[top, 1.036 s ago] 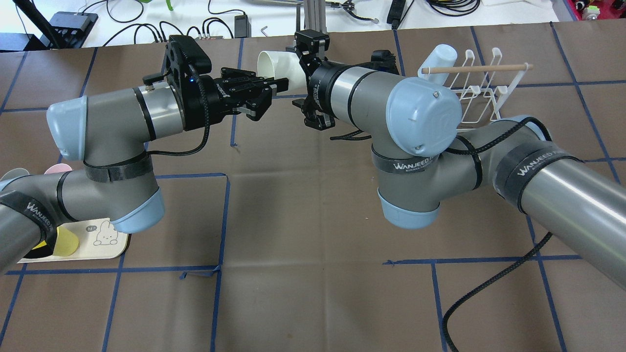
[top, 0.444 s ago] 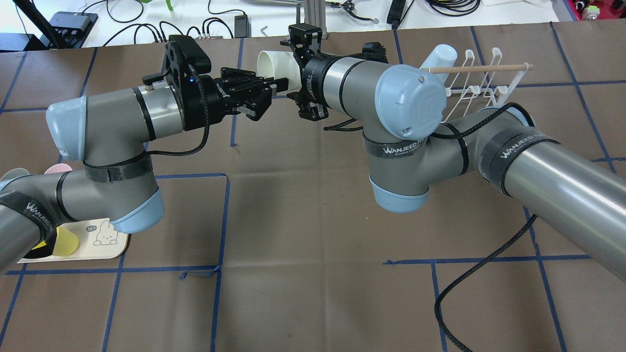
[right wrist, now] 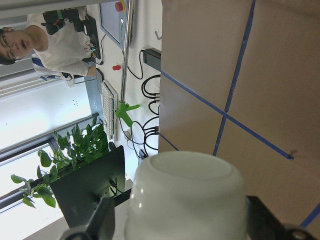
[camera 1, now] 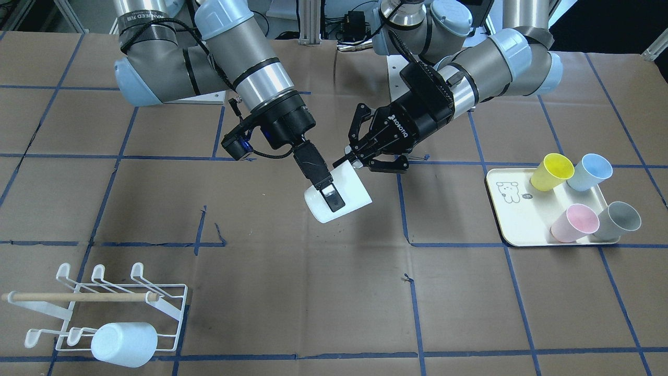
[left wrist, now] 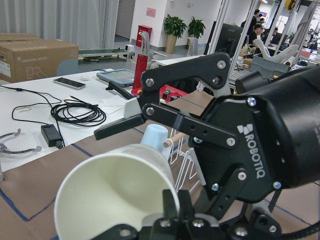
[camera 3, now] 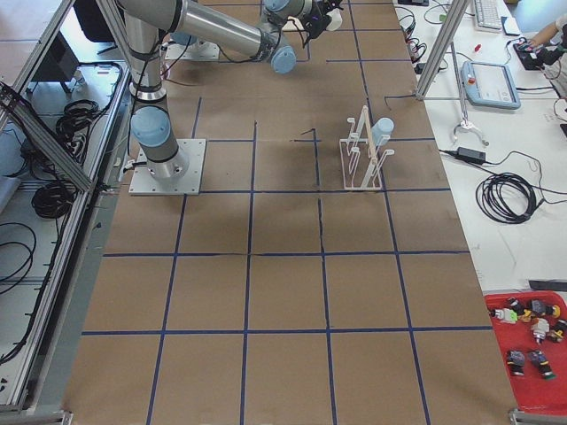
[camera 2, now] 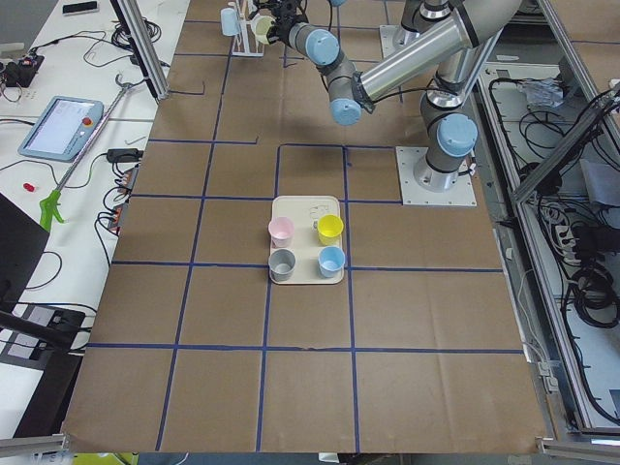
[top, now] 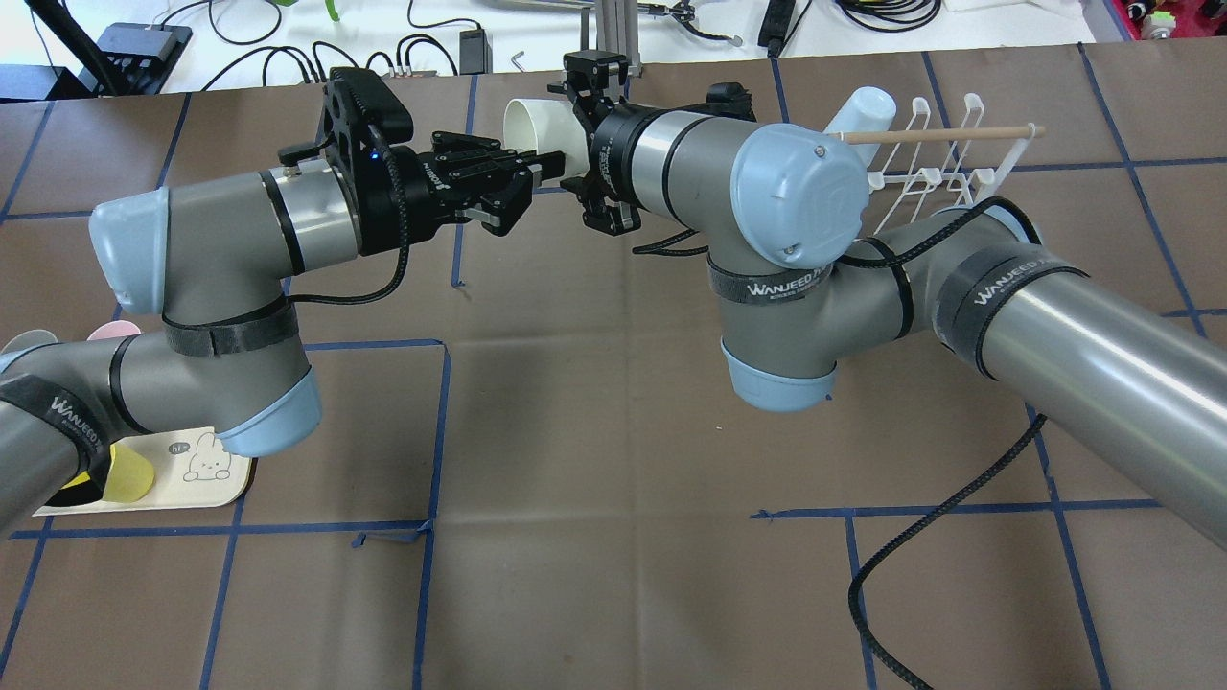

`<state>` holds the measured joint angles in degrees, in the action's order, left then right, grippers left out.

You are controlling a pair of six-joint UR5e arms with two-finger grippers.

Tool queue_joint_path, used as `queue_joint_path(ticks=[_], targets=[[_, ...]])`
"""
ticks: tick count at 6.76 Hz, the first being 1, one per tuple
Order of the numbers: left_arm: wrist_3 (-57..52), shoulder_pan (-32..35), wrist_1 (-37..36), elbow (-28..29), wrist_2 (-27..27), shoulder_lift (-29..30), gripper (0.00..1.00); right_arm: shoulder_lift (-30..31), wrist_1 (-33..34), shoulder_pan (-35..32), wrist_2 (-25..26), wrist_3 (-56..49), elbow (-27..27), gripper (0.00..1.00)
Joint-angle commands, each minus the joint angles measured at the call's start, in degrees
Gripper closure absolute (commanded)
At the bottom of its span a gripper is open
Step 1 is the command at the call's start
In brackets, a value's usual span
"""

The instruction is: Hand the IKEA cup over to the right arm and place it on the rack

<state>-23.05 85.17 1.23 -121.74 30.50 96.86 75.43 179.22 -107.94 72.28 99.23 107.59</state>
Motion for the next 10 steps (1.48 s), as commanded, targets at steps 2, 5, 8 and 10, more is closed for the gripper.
queue_joint_path(ticks=[2,5,8,10], targets=[[0.02,0.00,0.00,0.09,0.00,0.00,0.96,0.24,-0.01,0.01,0.06,-0.18,-0.01,0.48],[2.73,-0.09,0.00,0.62,0.09,0.00,0.20,0.42,0.08,0.01,-0.03,-0.18,-0.01,0.60],[4.77,-0.88,-0.09,0.62,0.00,-0.61,0.01,0.50,0.17,0.01,0.15,-0.35,-0.01,0.64],[4.94,-6.90,0.96,-0.25,0.00,-4.72,0.01,0.33,0.43,0.01,0.23,-0.79,-0.18,0.64]])
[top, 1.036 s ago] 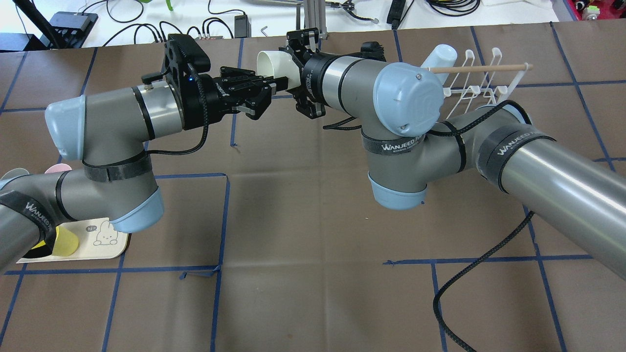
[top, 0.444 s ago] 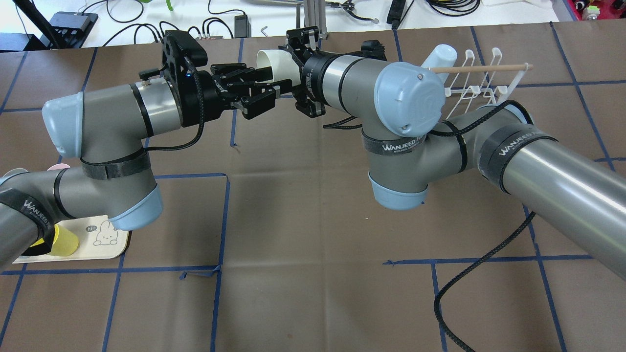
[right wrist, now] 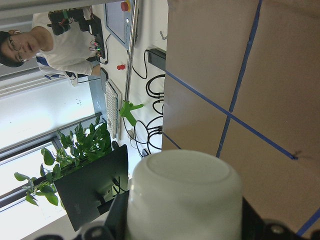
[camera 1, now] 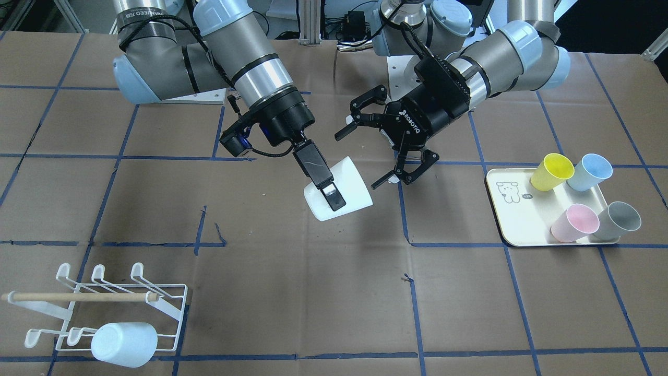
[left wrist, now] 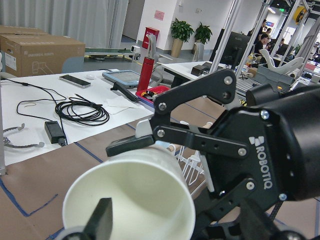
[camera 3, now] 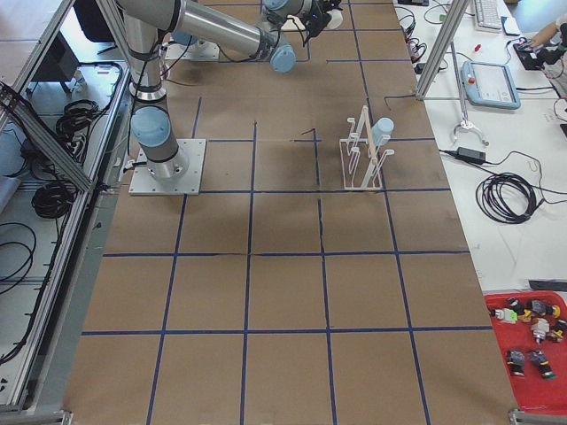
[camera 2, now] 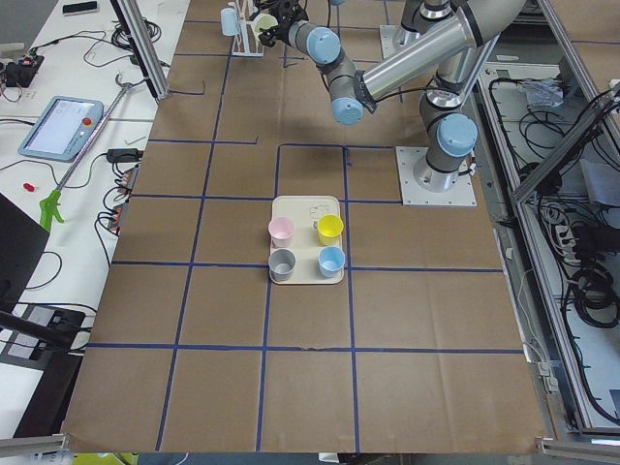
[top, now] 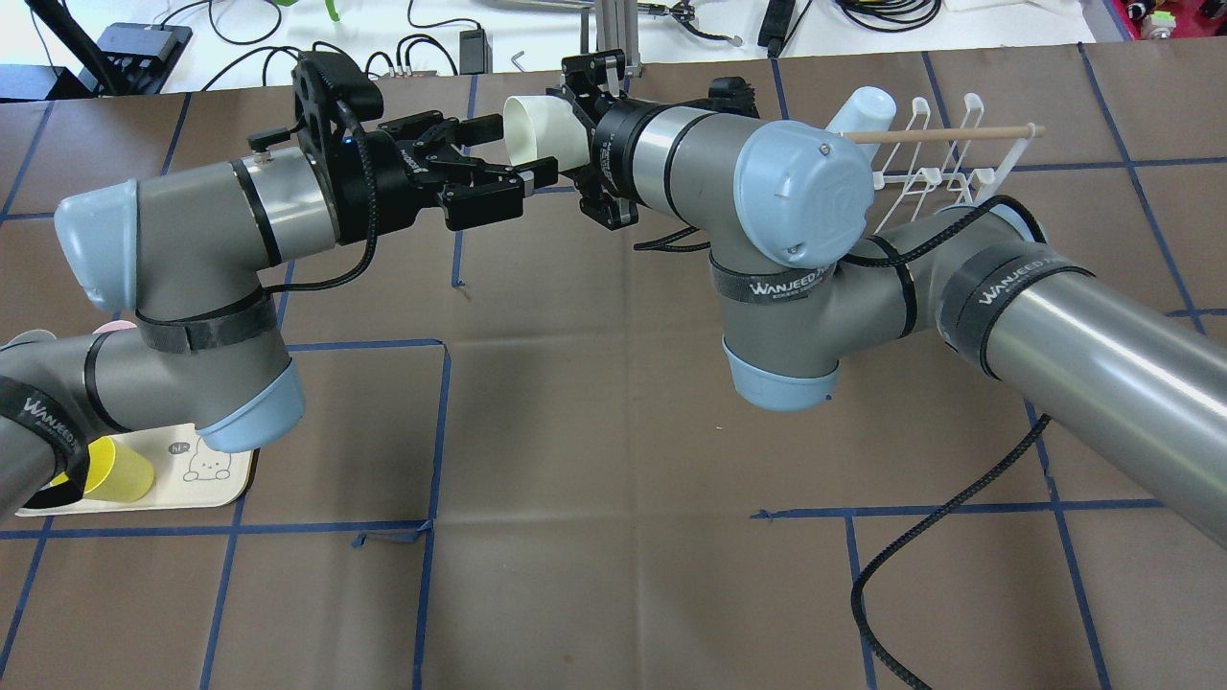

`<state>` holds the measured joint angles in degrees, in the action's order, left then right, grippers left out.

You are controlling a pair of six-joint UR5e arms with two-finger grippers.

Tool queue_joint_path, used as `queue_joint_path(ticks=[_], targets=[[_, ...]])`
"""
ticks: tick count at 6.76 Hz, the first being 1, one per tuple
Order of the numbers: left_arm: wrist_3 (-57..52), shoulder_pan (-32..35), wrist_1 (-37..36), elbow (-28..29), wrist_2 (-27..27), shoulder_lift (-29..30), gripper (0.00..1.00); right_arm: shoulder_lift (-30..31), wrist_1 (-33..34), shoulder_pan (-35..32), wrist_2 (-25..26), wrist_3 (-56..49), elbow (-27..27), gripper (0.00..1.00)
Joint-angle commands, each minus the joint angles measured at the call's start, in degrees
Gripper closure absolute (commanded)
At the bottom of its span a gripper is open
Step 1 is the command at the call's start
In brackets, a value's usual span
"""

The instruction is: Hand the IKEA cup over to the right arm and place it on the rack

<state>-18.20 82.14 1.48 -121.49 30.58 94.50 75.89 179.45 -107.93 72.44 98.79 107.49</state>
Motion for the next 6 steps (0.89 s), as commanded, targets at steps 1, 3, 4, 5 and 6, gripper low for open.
queue_joint_path(ticks=[1,3,4,5,6], targets=[[0.09,-6.70,2.02,-0.85,-0.08,-3.26,0.01,-0.48,0.55,0.70,0.07,-0.52,-0.26,0.67],[0.53,-7.34,7.37,2.03,4.45,-3.18,0.01,-1.71,2.30,6.73,-0.02,-7.33,-2.18,0.69],[4.79,-6.56,12.36,5.87,15.71,-3.18,0.01,-2.58,5.27,10.16,0.16,-15.47,-3.15,0.70],[7.71,-5.34,20.24,10.26,23.31,-2.84,0.01,-4.16,7.91,12.98,0.51,-25.21,-4.12,0.73],[8.17,-2.80,30.59,14.83,33.48,-2.40,0.01,-5.13,8.80,16.14,0.86,-33.58,-4.22,0.77]])
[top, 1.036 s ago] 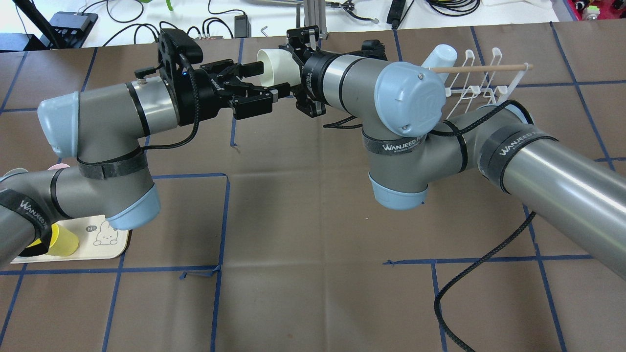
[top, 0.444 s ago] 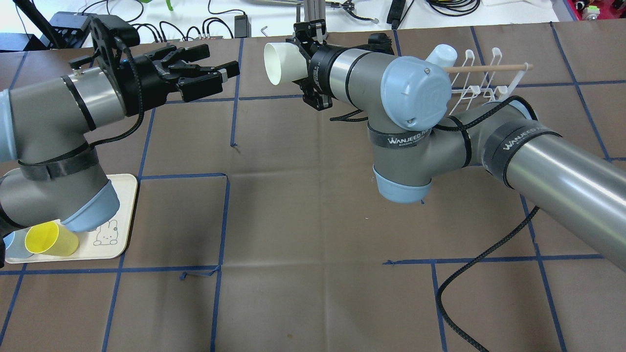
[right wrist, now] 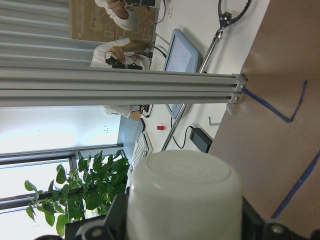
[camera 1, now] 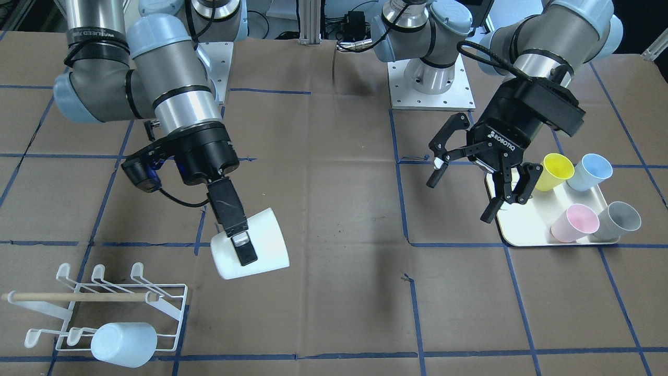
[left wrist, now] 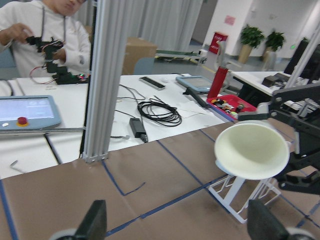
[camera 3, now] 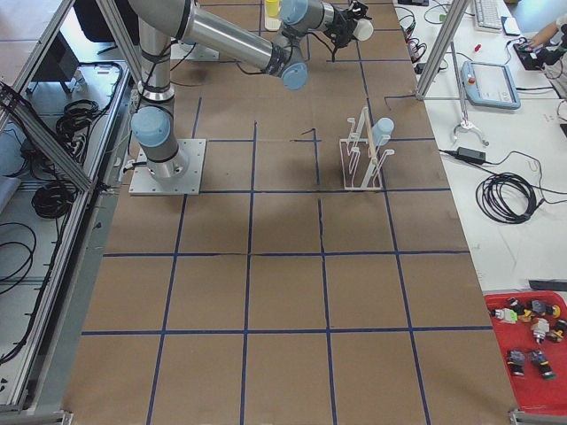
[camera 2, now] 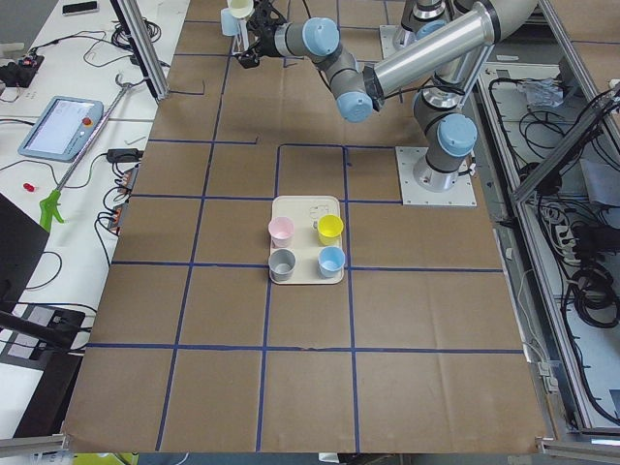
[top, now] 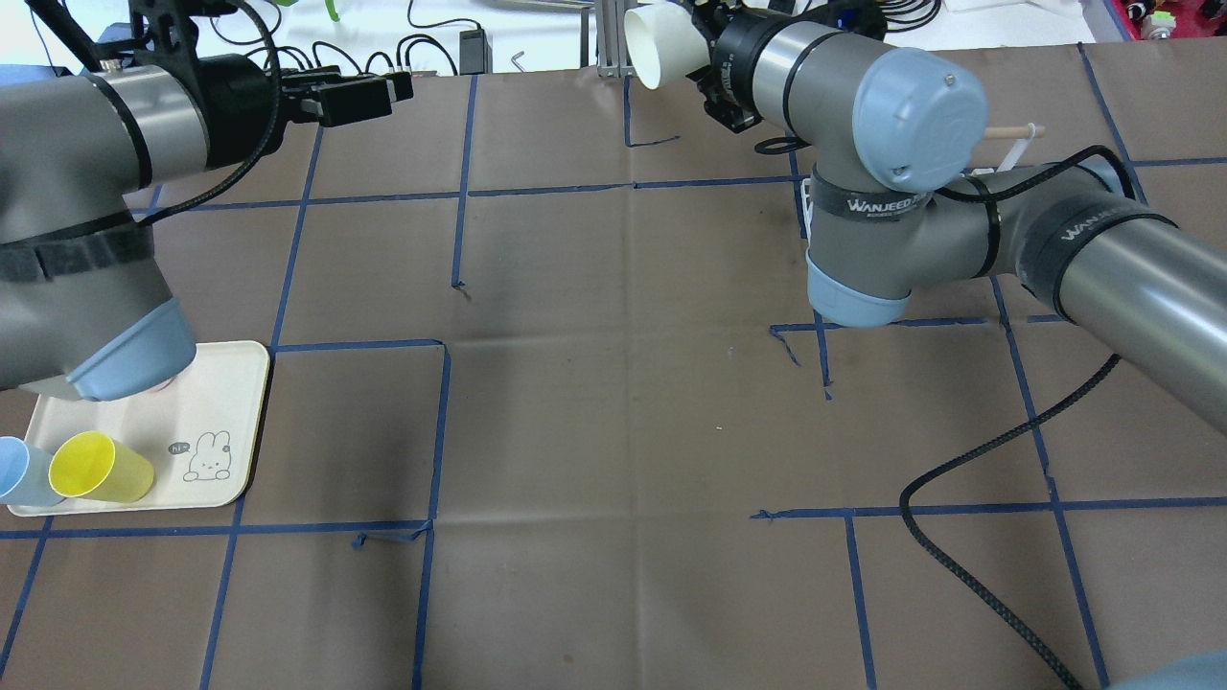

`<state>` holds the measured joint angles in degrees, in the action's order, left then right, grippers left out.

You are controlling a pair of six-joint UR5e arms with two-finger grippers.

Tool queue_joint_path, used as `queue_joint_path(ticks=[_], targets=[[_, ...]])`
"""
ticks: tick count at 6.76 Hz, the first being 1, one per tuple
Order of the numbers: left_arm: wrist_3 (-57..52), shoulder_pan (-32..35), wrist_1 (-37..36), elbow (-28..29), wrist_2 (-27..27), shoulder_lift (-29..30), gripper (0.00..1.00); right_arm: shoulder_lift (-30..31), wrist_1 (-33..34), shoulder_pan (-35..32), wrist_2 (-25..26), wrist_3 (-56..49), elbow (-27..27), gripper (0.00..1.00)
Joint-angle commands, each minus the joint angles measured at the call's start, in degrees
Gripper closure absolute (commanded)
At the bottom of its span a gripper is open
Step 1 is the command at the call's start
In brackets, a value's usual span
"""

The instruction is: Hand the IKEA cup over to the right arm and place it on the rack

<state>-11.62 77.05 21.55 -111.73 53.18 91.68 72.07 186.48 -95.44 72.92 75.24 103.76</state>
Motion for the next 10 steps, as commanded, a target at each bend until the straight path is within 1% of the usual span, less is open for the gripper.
queue_joint_path(ticks=[1,2,3,4,5,6,7,8,9,10], targets=[[4.30,5.88,22.80,11.12,21.42,1.39,0.01,-2.10,2.91,6.21,0.38,-20.38,0.03,0.79],[7.64,8.44,37.28,16.05,28.05,1.57,0.01,-3.41,5.44,9.98,0.46,-32.84,0.13,0.79],[9.93,8.99,50.30,18.97,33.17,1.57,0.01,-5.17,12.52,14.28,0.55,-42.19,-0.13,0.79],[11.17,9.26,61.13,20.74,36.18,0.88,0.01,-7.71,18.85,16.23,0.55,-44.11,-0.40,0.79],[12.23,9.35,66.46,21.54,36.38,0.17,0.01,-9.65,19.44,17.21,0.64,-48.13,-0.49,0.80],[14.15,10.04,67.56,21.38,36.38,-0.44,0.01,-10.10,18.92,19.48,0.64,-58.96,-0.49,0.80],[14.35,10.40,67.05,20.24,36.47,-1.23,0.01,-10.11,18.83,20.20,0.73,-68.29,-0.40,0.80],[14.09,10.40,67.04,20.06,36.47,-2.02,0.01,-10.02,16.91,21.25,2.56,-77.09,-0.31,0.80],[13.82,10.40,66.78,19.80,36.47,-2.90,0.01,-10.10,14.72,21.70,4.31,-84.83,-0.23,0.80],[13.56,10.40,66.78,19.79,36.47,-3.26,0.01,-10.54,14.09,23.01,4.77,-88.91,-0.40,0.80]])
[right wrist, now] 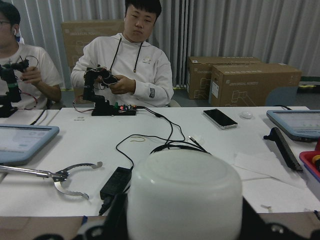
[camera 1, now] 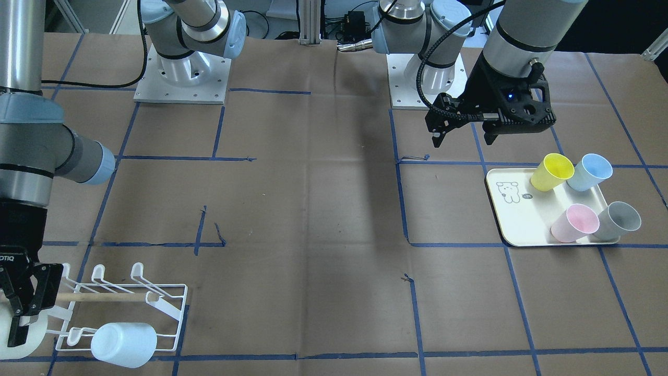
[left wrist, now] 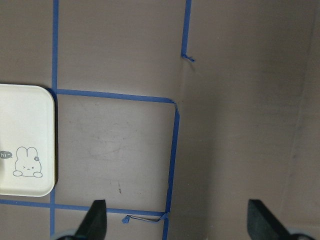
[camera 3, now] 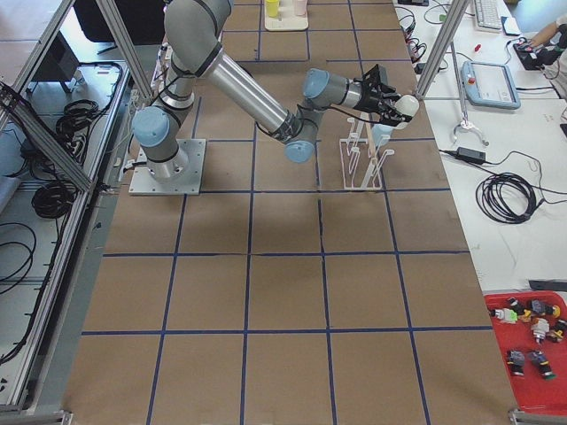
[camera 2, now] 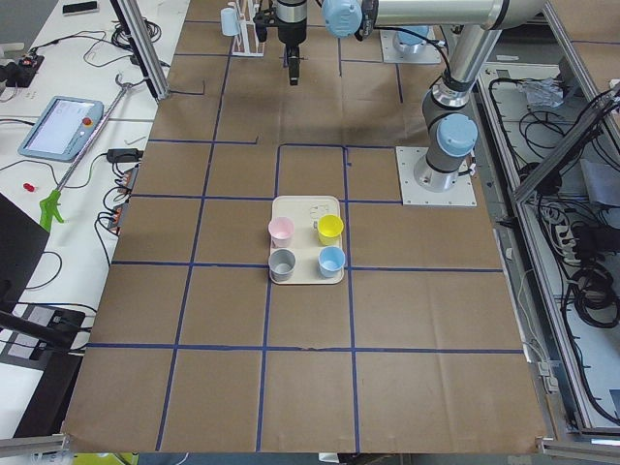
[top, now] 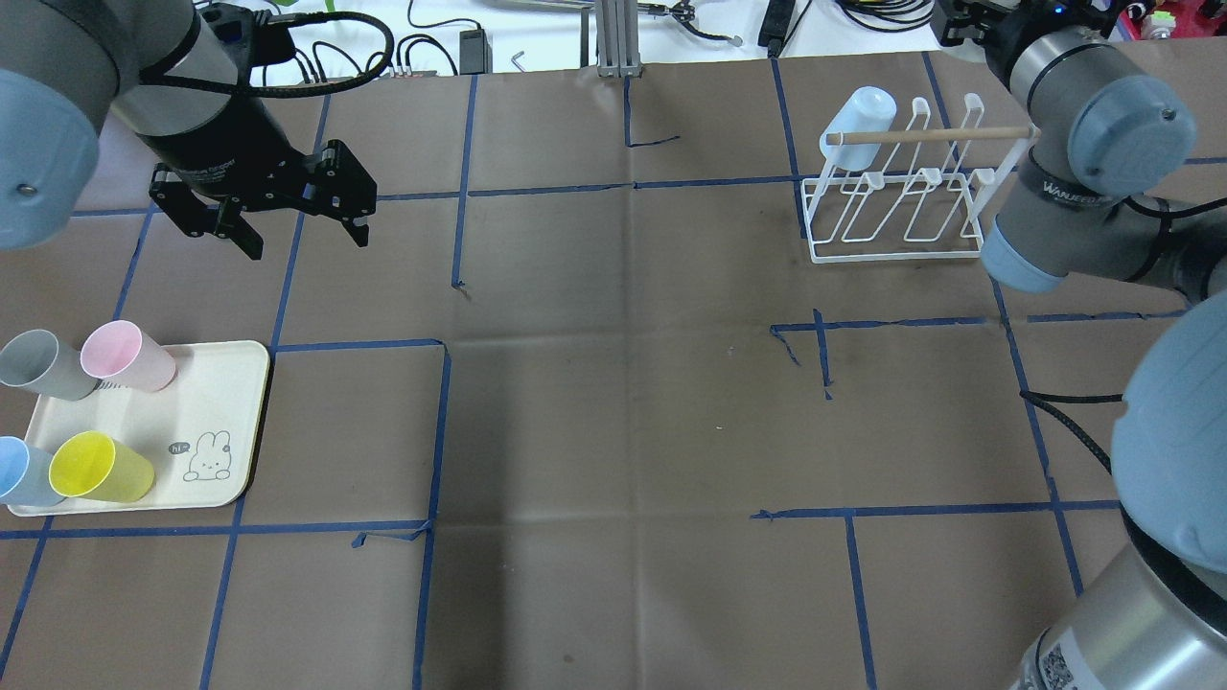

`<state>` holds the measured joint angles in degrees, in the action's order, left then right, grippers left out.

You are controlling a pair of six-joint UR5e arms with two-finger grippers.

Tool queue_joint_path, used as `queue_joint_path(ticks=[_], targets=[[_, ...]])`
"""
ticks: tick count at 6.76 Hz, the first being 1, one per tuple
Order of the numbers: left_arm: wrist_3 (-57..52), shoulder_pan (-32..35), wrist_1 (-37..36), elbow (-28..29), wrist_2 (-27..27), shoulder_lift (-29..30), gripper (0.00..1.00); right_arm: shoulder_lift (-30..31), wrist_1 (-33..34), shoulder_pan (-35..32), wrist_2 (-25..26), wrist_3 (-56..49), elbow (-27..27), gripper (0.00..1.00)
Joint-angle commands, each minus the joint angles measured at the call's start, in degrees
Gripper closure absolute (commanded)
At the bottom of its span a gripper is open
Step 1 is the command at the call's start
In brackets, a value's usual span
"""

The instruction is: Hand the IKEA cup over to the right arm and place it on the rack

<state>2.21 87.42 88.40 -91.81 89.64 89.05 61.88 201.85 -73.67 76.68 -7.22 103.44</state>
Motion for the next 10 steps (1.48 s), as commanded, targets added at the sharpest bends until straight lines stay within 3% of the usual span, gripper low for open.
queue_joint_path(ticks=[1,8,9,10], targets=[[-0.19,0.03,-0.07,-0.12,0.01,-0.54,0.01,-1.49,-1.28,1.86,1.02,-7.62,0.00,0.80],[0.25,0.03,-0.50,0.14,-0.08,0.34,0.01,-5.02,-0.49,1.78,0.93,-7.45,2.28,0.78],[0.25,0.03,-0.59,0.14,-0.08,0.34,0.01,-5.02,-0.58,1.78,0.84,-7.37,2.46,0.60],[0.25,0.03,-0.59,0.14,-0.08,0.34,0.01,-4.93,-1.01,1.78,0.84,-6.67,2.38,0.01]])
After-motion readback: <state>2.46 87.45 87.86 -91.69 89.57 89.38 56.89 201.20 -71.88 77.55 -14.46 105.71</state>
